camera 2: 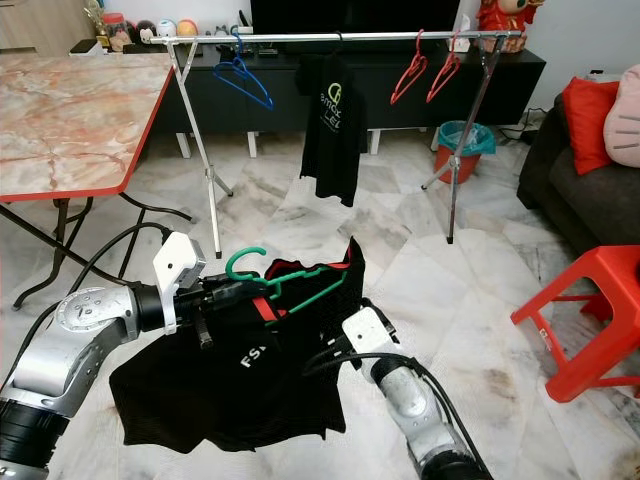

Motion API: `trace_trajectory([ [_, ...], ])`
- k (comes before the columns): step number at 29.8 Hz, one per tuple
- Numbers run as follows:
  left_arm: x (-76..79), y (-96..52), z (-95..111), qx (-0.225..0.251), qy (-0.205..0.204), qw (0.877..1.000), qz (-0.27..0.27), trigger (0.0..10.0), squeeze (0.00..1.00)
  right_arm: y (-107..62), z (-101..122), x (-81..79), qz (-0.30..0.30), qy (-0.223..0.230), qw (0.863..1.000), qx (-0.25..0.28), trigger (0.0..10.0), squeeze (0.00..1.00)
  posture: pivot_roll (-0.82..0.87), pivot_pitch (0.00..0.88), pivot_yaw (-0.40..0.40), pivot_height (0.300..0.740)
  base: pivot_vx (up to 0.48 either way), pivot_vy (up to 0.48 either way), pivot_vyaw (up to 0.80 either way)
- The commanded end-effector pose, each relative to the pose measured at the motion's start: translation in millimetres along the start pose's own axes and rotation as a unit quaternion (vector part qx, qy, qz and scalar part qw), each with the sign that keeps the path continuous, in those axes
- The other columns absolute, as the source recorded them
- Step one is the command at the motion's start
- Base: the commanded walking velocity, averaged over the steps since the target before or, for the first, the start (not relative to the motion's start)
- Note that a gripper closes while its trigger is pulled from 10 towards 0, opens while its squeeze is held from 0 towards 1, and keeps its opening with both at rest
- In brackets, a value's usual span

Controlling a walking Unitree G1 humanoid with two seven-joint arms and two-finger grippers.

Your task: Hang hanger

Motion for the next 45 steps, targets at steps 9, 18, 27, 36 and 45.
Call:
trace_trajectory([
  [9, 4.3, 7.9, 28.1, 0.045, 0.022, 0.999, -0.012, 10.0, 0.0, -2.0, -4.2, 9.0, -0.02, 0.059, 0.998, 0.008, 10.0, 0.0, 0.03, 0.0, -0.001, 0.74, 0.0, 0.0, 0.0],
  [18, 7.7, 9.6, 27.7, 0.045, 0.022, 0.999, -0.018, 10.0, 0.0, 1.8, 9.4, -0.3, 0.025, 0.078, 0.996, 0.043, 10.0, 1.0, 0.02, 0.0, -0.001, 0.74, 0.0, 0.0, 0.0],
  [27, 9.4, 11.1, 28.5, 0.046, 0.021, 0.998, -0.021, 10.0, 0.0, 6.9, 22.6, 1.2, 0.031, 0.083, 0.994, 0.067, 10.0, 1.0, 0.02, 0.0, -0.002, 0.74, 0.0, 0.0, 0.0],
  [36, 14.2, 10.1, 29.2, 0.049, 0.018, 0.998, -0.032, 10.0, 0.0, 11.3, 27.3, 9.7, 0.006, 0.058, 0.996, 0.066, 10.0, 0.0, 0.03, 0.0, -0.003, 0.74, 0.0, 0.0, 0.0],
  [45, 17.3, 10.9, 29.3, 0.05, 0.016, 0.998, -0.039, 10.0, 0.0, 16.8, 34.4, 15.1, -0.011, 0.044, 0.997, 0.067, 10.0, 0.0, 0.03, 0.0, -0.003, 0.74, 0.0, 0.0, 0.0],
])
Point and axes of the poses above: a point about 5 cm out from each wrist's last joint towards the gripper, its own y axis pointing out of the wrist towards the gripper, its own z axis along the axis of the wrist's last joint, x = y × z, the point moved 4 cm from there along y, pointing out of the wrist towards the gripper, and after that the axes turned 5 degrees about y, right-handed, at the moved point
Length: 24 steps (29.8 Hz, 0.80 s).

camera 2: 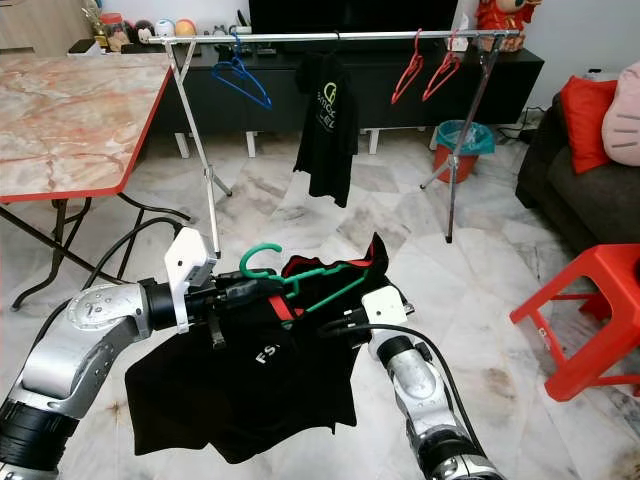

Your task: Hang hanger

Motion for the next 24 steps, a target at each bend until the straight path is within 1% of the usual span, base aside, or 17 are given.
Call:
trace_trajectory([
  [1, 3.2, 1.0, 13.6, 0.02, 0.018, 1.0, -0.011, 10.0, 0.0, 3.0, 2.6, 4.2, -0.011, -0.007, 1.0, -0.001, 10.0, 0.0, 0.03, 0.0, -0.003, 0.74, 0.0, 0.0, 0.0],
  [9, 6.3, 1.1, 13.6, 0.019, 0.014, 1.0, -0.018, 10.0, 0.0, 3.8, -0.1, 8.3, -0.031, -0.026, 0.999, -0.015, 10.0, 0.0, 0.04, 0.0, -0.005, 0.74, 0.0, 0.0, 0.0],
  [11, 7.4, 0.9, 13.7, 0.02, 0.012, 1.0, -0.021, 10.0, 0.0, 3.4, -0.8, 12.6, -0.045, -0.036, 0.998, -0.018, 10.0, 0.0, 0.04, 0.0, -0.005, 0.74, 0.0, 0.0, 0.0],
  [15, 8.3, 1.1, 13.7, 0.02, 0.011, 0.999, -0.023, 10.0, 0.0, 3.6, -0.4, 13.1, -0.043, -0.06, 0.997, -0.019, 10.0, 0.0, 0.04, 0.0, -0.006, 0.74, 0.0, 0.0, 0.0],
  [20, 9.1, 1.3, 13.7, 0.021, 0.009, 0.999, -0.024, 10.0, 0.0, 3.7, -0.5, 13.2, -0.046, -0.063, 0.997, -0.019, 10.0, 0.0, 0.04, 0.0, -0.006, 0.74, 0.0, 0.0, 0.0],
  [21, 9.3, 1.3, 13.5, 0.02, 0.009, 0.999, -0.024, 10.0, 0.0, 3.8, -0.5, 13.1, -0.046, -0.063, 0.997, -0.02, 2.8, 0.0, 0.04, 0.0, -0.006, 0.74, 0.0, 0.0, 0.0],
  [22, 10.0, 1.2, 12.7, 0.019, 0.008, 0.999, -0.026, 10.0, 0.0, 3.8, -0.6, 12.7, -0.046, -0.064, 0.997, -0.02, 0.0, 0.0, 0.04, 0.0, -0.006, 0.74, 0.0, 0.0, 0.0],
  [24, 10.7, 0.7, 12.1, 0.018, 0.008, 0.999, -0.028, 10.0, 0.0, 3.9, -1.0, 12.1, -0.045, -0.067, 0.996, -0.021, 0.0, 0.0, 0.04, 0.0, -0.006, 0.74, 0.0, 0.0, 0.0],
])
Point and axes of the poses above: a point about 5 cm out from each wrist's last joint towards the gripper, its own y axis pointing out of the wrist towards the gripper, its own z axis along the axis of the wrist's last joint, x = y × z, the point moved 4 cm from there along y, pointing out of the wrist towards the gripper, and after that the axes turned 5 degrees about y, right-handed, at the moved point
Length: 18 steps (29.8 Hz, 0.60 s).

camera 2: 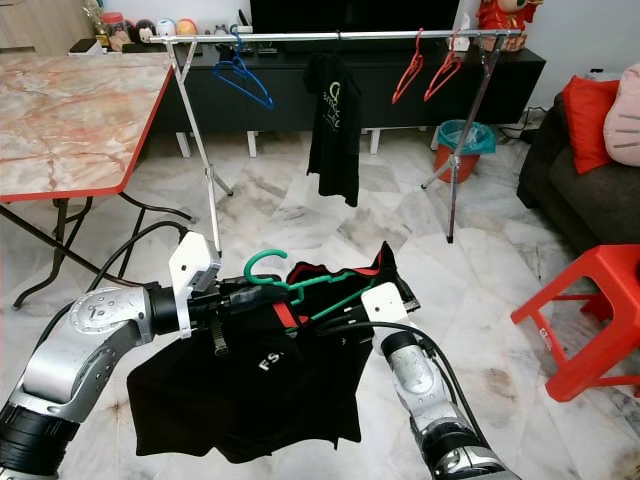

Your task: Hang hanger

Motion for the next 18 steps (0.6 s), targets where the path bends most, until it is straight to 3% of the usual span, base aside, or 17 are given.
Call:
trace_trajectory([
  [1, 4.4, -0.1, 11.0, 0.016, 0.014, 1.0, -0.013, 10.0, 0.0, 1.9, -0.2, 0.0, 0.002, -0.009, 1.0, -0.007, 0.0, 0.0, 0.04, 0.0, -0.007, 0.74, 0.0, 0.0, 0.0],
  [18, 13.8, -9.5, 4.5, -0.014, 0.016, 0.998, -0.051, 10.0, 0.0, 1.1, -2.6, -8.6, 0.026, -0.045, 0.999, -0.011, 0.0, 0.0, 0.04, 0.0, -0.008, 0.74, 0.0, 0.0, 0.0],
])
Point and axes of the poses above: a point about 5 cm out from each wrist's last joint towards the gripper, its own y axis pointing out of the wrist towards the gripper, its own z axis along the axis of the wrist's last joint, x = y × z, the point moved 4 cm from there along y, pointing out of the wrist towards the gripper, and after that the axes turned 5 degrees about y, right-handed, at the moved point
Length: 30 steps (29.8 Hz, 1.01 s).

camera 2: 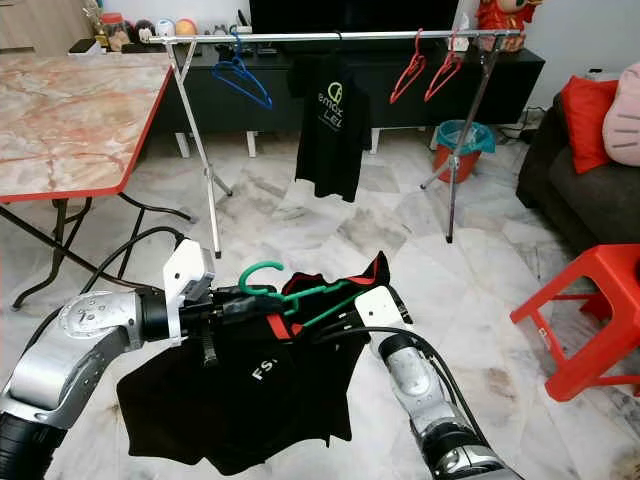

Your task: Hang hanger

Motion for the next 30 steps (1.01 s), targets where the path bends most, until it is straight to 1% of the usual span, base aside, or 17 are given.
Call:
trace_trajectory([
  [1, 7.6, 0.6, 7.3, 0.005, 0.013, 1.0, -0.027, 10.0, 0.0, 1.5, 1.8, -2.9, 0.009, -0.013, 1.0, 0.001, 0.0, 0.0, 0.04, 0.0, -0.008, 0.74, 0.0, 0.0, 0.0],
  [9, 13.5, -6.3, -4.2, -0.031, 0.017, 0.998, -0.049, 10.0, 0.0, 1.4, 2.2, -6.3, 0.017, -0.02, 1.0, 0.003, 0.0, 0.0, 0.04, 0.0, -0.008, 0.74, 0.0, 0.0, 0.0],
  [13, 18.4, -12.5, -16.9, -0.069, 0.025, 0.995, -0.066, 10.0, 0.0, 1.4, 2.7, -8.0, 0.025, -0.03, 0.999, 0.004, 0.0, 0.0, 0.04, 0.0, -0.008, 0.74, 0.0, 0.0, 0.0],
  [17, 20.4, -20.1, -32.4, -0.118, 0.047, 0.989, -0.077, 10.0, 0.0, 1.3, 2.5, -8.2, 0.029, -0.037, 0.999, 0.004, 0.0, 0.0, 0.03, 0.0, -0.009, 0.74, 0.0, 0.0, 0.0],
  [18, 20.3, -20.7, -34.2, -0.124, 0.052, 0.988, -0.078, 10.0, 0.0, 1.3, 2.6, -8.4, 0.031, -0.039, 0.999, 0.004, 0.0, 0.0, 0.03, 0.0, -0.009, 0.74, 0.0, 0.0, 0.0],
  [21, 18.1, -22.8, -42.4, -0.15, 0.07, 0.983, -0.074, 10.0, 0.0, 0.7, 2.4, -12.2, 0.044, -0.052, 0.998, 0.005, 0.0, 0.0, 0.03, 0.0, -0.01, 0.74, 0.0, 0.0, 0.0],
  [22, 15.4, -23.6, -48.1, -0.167, 0.087, 0.98, -0.068, 10.0, 0.0, 0.3, 2.4, -15.7, 0.053, -0.059, 0.997, 0.007, 0.0, 0.0, 0.03, 0.0, -0.011, 0.74, 0.0, 0.0, 0.0],
  [26, 7.6, -23.3, -54.0, -0.18, 0.103, 0.977, -0.042, 10.0, 0.0, -0.3, 2.1, -19.8, 0.065, -0.068, 0.996, 0.008, 0.0, 0.0, 0.03, 0.0, -0.013, 0.74, 0.0, 0.0, 0.0],
  [28, 0.9, -24.3, -58.0, -0.194, 0.12, 0.973, -0.023, 10.0, 0.0, -0.3, 2.5, -22.3, 0.077, -0.08, 0.994, 0.009, 0.0, 0.0, 0.03, 0.0, -0.013, 0.74, 0.0, 0.0, 0.0],
  [29, 0.6, -24.4, -58.3, -0.195, 0.121, 0.973, -0.023, 10.0, 0.0, -0.3, 2.5, -22.5, 0.078, -0.081, 0.994, 0.009, 0.0, 0.0, 0.03, 0.0, -0.013, 0.74, 0.0, 0.0, 0.0],
  [30, -2.6, -25.9, -61.2, -0.206, 0.129, 0.97, -0.015, 10.0, 0.0, -0.4, 2.3, -22.8, 0.078, -0.078, 0.994, 0.009, 0.0, 0.0, 0.03, 0.0, -0.013, 0.74, 0.0, 0.0, 0.0],
])
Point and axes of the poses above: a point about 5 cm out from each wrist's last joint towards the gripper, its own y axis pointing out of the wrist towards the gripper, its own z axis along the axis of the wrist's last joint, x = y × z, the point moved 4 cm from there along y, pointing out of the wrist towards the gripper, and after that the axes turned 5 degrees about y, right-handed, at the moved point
